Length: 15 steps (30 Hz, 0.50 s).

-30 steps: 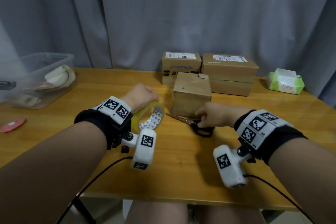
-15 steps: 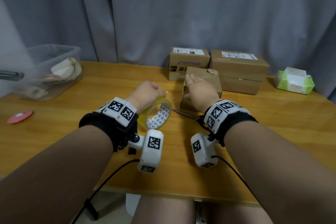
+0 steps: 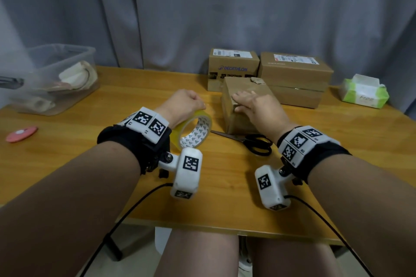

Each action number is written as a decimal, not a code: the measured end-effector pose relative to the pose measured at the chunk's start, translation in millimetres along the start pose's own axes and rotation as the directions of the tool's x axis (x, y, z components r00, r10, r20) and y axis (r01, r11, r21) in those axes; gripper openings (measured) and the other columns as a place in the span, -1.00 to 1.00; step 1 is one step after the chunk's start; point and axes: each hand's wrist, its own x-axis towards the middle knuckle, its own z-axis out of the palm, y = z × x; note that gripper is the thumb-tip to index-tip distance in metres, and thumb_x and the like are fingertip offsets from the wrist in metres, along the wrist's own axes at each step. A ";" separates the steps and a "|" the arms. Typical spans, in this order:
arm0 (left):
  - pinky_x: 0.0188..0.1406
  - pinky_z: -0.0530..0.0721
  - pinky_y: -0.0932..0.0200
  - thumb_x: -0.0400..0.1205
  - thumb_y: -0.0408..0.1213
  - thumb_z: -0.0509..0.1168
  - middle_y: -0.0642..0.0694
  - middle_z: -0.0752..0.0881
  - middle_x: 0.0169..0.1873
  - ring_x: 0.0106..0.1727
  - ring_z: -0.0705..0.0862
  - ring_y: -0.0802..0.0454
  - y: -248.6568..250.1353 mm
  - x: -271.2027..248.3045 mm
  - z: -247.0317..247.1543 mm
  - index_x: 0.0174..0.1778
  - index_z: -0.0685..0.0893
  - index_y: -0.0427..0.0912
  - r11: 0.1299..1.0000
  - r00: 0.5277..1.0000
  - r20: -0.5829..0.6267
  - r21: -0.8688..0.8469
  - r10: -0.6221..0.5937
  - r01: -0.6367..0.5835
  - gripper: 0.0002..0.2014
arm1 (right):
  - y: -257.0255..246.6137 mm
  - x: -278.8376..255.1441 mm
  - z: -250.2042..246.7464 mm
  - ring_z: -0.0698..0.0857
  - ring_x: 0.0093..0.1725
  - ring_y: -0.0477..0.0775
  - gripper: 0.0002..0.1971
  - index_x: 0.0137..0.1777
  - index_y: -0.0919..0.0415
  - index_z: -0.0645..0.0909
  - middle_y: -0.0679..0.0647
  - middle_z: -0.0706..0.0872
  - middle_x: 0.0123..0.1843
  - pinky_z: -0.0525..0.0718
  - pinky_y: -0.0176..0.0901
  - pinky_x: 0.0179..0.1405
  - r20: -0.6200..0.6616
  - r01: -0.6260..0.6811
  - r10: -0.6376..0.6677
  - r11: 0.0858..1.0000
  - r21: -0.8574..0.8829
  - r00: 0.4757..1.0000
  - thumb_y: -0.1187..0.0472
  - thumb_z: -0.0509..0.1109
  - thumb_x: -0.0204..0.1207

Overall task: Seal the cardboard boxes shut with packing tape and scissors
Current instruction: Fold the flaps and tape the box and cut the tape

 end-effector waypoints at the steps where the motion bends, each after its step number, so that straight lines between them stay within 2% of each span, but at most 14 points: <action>1: -0.37 0.47 0.33 0.67 -0.23 0.26 0.01 0.65 -0.23 -0.30 0.58 0.15 0.2 -0.4 -0.5 0.02 0.67 -0.21 1.000 1.000 0.001 0.002 -0.001 0.001 -0.85 | 0.1 -1.0 -0.2 0.20 0.66 0.09 -0.55 0.63 0.21 0.27 0.13 0.28 0.66 0.01 -0.20 0.61 -0.031 0.011 -0.010 1.000 0.027 0.999 0.21 0.10 0.75; 4: -0.34 0.49 0.30 0.66 -0.21 0.27 -0.03 0.68 -0.17 -0.25 0.62 0.12 -0.1 0.2 -0.3 0.01 0.67 -0.20 1.000 1.000 0.001 0.014 0.003 -0.003 -0.85 | -2.7 -5.4 -7.1 0.43 0.54 0.10 -0.58 0.55 0.18 0.42 0.11 0.52 0.52 0.29 -0.14 0.51 -0.139 0.041 -0.011 0.976 0.214 0.990 0.10 0.13 0.74; 5: -0.35 0.48 0.30 0.66 -0.21 0.28 -0.01 0.67 -0.19 -0.26 0.61 0.14 0.0 0.8 0.6 -0.01 0.66 -0.19 1.000 1.000 -0.004 0.018 0.011 -0.011 -0.87 | -6.2 -6.2 -9.5 0.51 0.47 0.08 -0.58 0.52 0.16 0.47 0.09 0.60 0.45 0.40 -0.12 0.45 -0.193 0.058 -0.015 0.974 0.217 0.981 0.05 0.17 0.71; 7: -0.37 0.45 0.30 0.66 -0.24 0.29 0.04 0.63 -0.26 -0.29 0.58 0.16 -0.6 1.8 2.1 -0.06 0.66 -0.17 0.999 0.999 -0.019 0.019 0.035 -0.035 -0.90 | -19.8 -4.8 -12.2 0.60 0.30 0.02 -0.64 0.40 0.14 0.59 0.04 0.70 0.30 0.51 -0.21 0.27 -0.311 0.088 -0.024 0.977 0.196 0.950 0.06 0.25 0.68; 8: -0.37 0.44 0.28 0.66 -0.25 0.29 0.04 0.63 -0.28 -0.29 0.57 0.16 -1.6 1.9 2.4 -0.07 0.66 -0.19 0.999 0.998 -0.028 0.016 0.049 -0.048 -0.90 | -30.7 -4.1 -12.6 0.63 0.21 -0.01 -0.67 0.37 0.15 0.61 0.03 0.71 0.26 0.52 -0.27 0.16 -0.321 0.080 0.004 0.965 0.248 0.947 0.08 0.28 0.66; 10: -0.36 0.44 0.26 0.66 -0.25 0.28 0.01 0.62 -0.28 -0.28 0.56 0.13 -4.8 0.4 2.0 -0.06 0.67 -0.22 0.996 0.995 -0.039 0.018 0.087 -0.086 -0.88 | -50.8 -0.4 -4.5 0.67 -0.06 -0.06 -0.63 0.36 0.23 0.60 0.05 0.72 0.18 0.58 -0.29 -0.08 -0.197 -0.002 0.098 0.898 0.439 0.976 0.09 0.36 0.62; 12: -0.32 0.47 0.26 0.66 -0.26 0.25 -0.03 0.62 -0.26 -0.23 0.56 0.08 -9.2 -3.1 -0.2 -0.06 0.65 -0.22 0.991 0.989 -0.049 0.023 0.136 -0.135 -0.88 | -62.1 6.0 6.9 0.56 -0.38 -0.12 -0.64 0.20 0.34 0.67 0.04 0.71 -0.15 0.53 -0.31 -0.39 -0.064 -0.097 0.168 0.793 0.602 0.984 0.06 0.42 0.58; 13: -0.28 0.48 0.26 0.67 -0.26 0.23 -0.04 0.62 -0.24 -0.19 0.55 0.07 -11.0 -5.6 -2.0 -0.05 0.64 -0.23 0.987 0.986 -0.054 0.030 0.160 -0.159 -0.88 | -65.5 8.0 8.3 0.52 -0.42 -0.12 -0.67 0.08 0.38 0.69 0.02 0.65 -0.30 0.51 -0.30 -0.44 -0.018 -0.134 0.194 0.734 0.666 0.981 0.07 0.45 0.55; 15: -0.26 0.47 0.29 0.70 -0.29 0.17 0.00 0.61 -0.22 -0.15 0.54 0.10 -14.7 -10.9 -6.9 -0.02 0.62 -0.24 0.981 0.979 -0.052 0.032 0.195 -0.194 -0.85 | -68.6 11.7 6.8 0.59 -0.33 -0.05 -0.74 -0.08 0.38 0.69 0.05 0.63 -0.35 0.62 -0.21 -0.27 0.040 -0.162 0.199 0.654 0.739 0.979 0.13 0.53 0.48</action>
